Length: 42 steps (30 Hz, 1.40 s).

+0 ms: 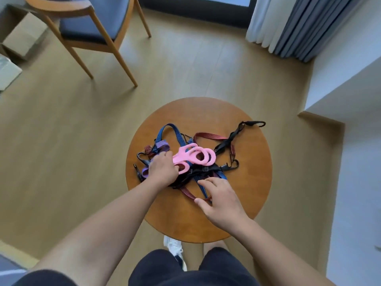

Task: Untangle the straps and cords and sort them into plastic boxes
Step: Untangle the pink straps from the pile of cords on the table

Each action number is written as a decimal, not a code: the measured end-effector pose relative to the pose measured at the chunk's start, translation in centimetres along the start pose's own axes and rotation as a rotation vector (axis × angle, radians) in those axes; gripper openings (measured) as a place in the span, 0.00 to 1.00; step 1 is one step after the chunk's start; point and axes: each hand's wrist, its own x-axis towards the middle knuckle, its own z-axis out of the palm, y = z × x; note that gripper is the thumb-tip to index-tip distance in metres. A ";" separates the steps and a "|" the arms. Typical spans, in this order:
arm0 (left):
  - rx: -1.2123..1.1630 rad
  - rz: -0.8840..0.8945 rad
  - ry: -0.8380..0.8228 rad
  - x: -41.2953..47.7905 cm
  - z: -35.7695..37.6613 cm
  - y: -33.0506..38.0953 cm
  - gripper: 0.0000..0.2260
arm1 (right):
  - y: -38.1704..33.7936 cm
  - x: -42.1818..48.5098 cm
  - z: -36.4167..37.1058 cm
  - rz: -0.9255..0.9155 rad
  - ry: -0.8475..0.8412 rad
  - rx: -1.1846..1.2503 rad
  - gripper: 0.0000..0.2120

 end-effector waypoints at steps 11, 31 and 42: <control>-0.421 0.028 0.052 -3.0 -2.3 -0.9 0.07 | 2.6 4.8 1.0 0.175 -0.115 -0.011 0.22; -1.149 -0.220 -0.157 -4.2 -10.6 -8.8 0.08 | -3.3 16.3 7.1 0.155 -0.099 -0.496 0.16; -1.087 -0.135 -0.237 -3.1 -13.0 -9.1 0.33 | -7.9 12.2 1.4 0.426 0.135 0.089 0.08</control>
